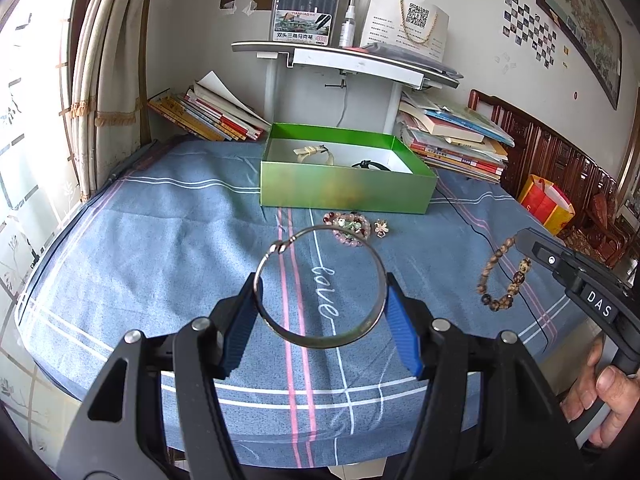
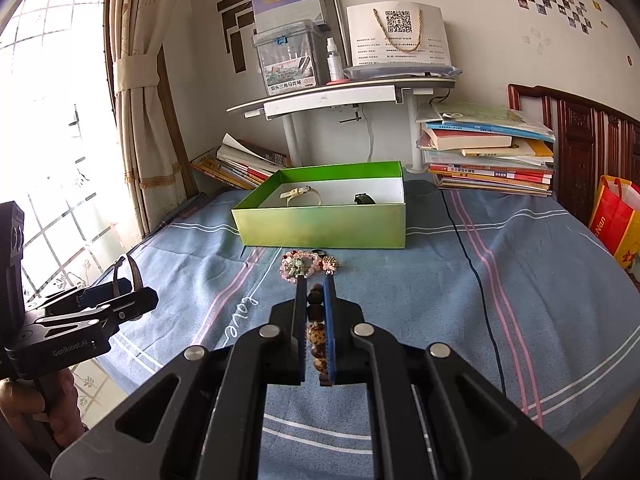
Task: Organize jewelry
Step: 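Lift the bangle with the left gripper while the right gripper lifts the bead bracelet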
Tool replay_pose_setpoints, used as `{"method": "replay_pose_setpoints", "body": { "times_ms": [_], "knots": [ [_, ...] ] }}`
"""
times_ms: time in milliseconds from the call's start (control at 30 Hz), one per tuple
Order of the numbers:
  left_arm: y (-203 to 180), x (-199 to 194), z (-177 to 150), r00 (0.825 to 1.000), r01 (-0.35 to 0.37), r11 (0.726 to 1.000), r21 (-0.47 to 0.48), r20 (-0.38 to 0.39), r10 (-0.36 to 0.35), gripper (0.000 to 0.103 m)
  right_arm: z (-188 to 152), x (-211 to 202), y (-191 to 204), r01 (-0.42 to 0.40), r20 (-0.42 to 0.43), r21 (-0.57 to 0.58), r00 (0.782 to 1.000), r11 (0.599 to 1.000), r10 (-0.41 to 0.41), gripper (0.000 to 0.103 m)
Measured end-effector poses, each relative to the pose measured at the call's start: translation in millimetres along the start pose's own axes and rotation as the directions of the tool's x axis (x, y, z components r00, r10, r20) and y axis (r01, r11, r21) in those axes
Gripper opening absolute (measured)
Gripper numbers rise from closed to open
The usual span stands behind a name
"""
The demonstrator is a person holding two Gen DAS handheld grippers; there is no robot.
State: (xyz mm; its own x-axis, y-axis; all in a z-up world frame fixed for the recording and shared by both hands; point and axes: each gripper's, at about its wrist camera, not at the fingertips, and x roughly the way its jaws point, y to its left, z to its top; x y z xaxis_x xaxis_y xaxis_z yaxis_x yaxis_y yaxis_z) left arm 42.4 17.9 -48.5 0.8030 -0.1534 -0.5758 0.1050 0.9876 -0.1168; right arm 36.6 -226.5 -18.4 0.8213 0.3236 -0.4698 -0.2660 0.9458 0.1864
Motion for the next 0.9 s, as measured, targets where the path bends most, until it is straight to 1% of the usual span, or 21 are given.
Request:
{"method": "replay_pose_setpoints", "body": {
  "times_ms": [367, 633, 800, 900],
  "knots": [
    [-2.5, 10.3, -0.6, 1.0, 0.004, 1.0, 0.005, -0.022, -0.004, 0.06, -1.1, 9.3, -4.5, -0.001, -0.014, 0.009, 1.0, 1.0, 0.001, 0.008],
    [-3.3, 34.3, 2.7, 0.998, 0.007, 1.0, 0.003, -0.061, -0.007, 0.06, -2.6, 27.2, -16.4, -0.006, -0.043, 0.034, 0.999, 0.999, 0.007, 0.008],
    [-6.8, 56.9, 16.3, 0.997, 0.001, 1.0, 0.011, -0.082, 0.0, 0.06, 8.2, 47.1, -26.2, -0.022, -0.055, 0.047, 0.998, 0.999, 0.024, 0.008],
    [-7.9, 71.1, 37.8, 0.997, 0.004, 1.0, 0.009, -0.074, -0.003, 0.06, 26.3, 61.5, -30.3, -0.037, -0.048, 0.041, 0.998, 0.998, 0.039, 0.008]
  ]
}}
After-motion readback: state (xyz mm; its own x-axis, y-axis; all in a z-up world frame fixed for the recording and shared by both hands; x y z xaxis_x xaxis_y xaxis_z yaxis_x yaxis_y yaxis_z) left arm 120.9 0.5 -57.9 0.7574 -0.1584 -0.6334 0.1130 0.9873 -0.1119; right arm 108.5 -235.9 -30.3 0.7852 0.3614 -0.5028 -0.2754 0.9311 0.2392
